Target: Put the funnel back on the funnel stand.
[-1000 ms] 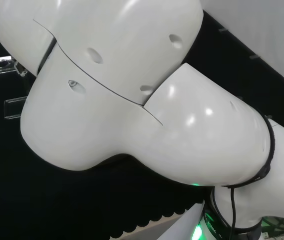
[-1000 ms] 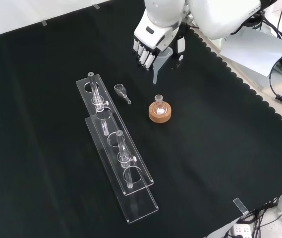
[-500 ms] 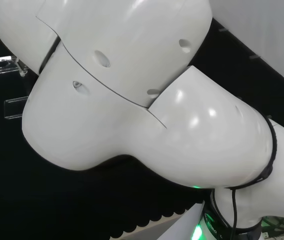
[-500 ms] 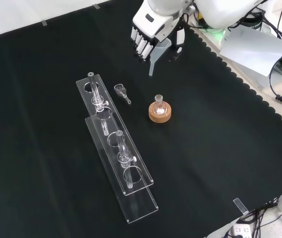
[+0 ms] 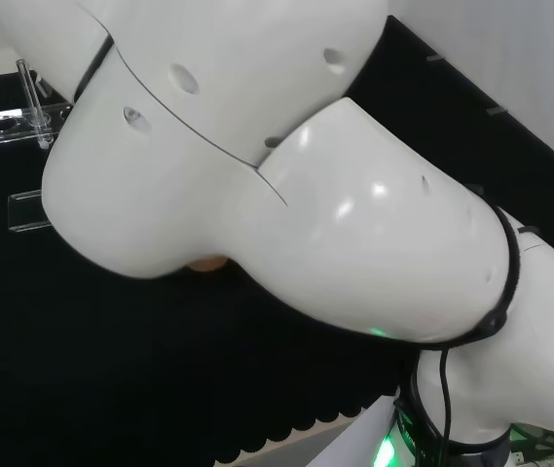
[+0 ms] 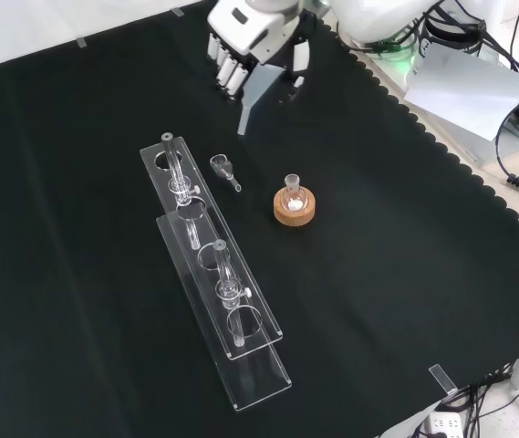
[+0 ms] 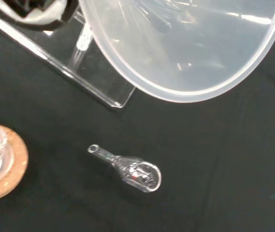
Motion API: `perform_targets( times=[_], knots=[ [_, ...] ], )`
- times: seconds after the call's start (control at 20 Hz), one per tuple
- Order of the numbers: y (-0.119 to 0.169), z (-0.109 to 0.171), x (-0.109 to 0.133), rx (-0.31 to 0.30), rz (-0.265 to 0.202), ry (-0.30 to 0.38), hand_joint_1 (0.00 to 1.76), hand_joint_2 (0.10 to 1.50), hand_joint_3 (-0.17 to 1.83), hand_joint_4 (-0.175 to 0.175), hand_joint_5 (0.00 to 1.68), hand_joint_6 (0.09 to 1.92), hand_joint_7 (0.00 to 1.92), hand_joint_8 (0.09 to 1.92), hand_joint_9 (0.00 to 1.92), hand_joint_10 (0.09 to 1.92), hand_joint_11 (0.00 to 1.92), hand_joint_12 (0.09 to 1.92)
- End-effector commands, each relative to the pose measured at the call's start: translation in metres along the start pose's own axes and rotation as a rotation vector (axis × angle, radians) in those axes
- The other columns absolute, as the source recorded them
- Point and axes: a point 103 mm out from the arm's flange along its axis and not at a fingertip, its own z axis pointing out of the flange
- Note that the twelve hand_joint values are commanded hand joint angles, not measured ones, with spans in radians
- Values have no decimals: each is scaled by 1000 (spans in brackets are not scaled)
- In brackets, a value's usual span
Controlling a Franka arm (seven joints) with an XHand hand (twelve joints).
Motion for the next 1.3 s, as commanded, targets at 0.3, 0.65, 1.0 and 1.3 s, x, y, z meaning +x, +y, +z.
perform_targets(
  times=[0.3, 0.65, 1.0, 1.3],
  knots=[
    [32, -9, -32, 0, -14, -33, 944, 635, 648, -98, 823, 801, 835, 713, 1421, 168, 1233, 801],
    [41, -5, -43, 7, -6, -65, 944, 634, 650, -97, 823, 802, 835, 712, 1424, 164, 1232, 803],
    [50, -9, -40, 11, -4, -74, 944, 634, 651, -96, 824, 802, 835, 711, 1426, 161, 1231, 805],
    [76, 3, -62, 8, -32, -66, 944, 633, 652, -96, 825, 803, 836, 710, 1428, 158, 1231, 806]
  ],
)
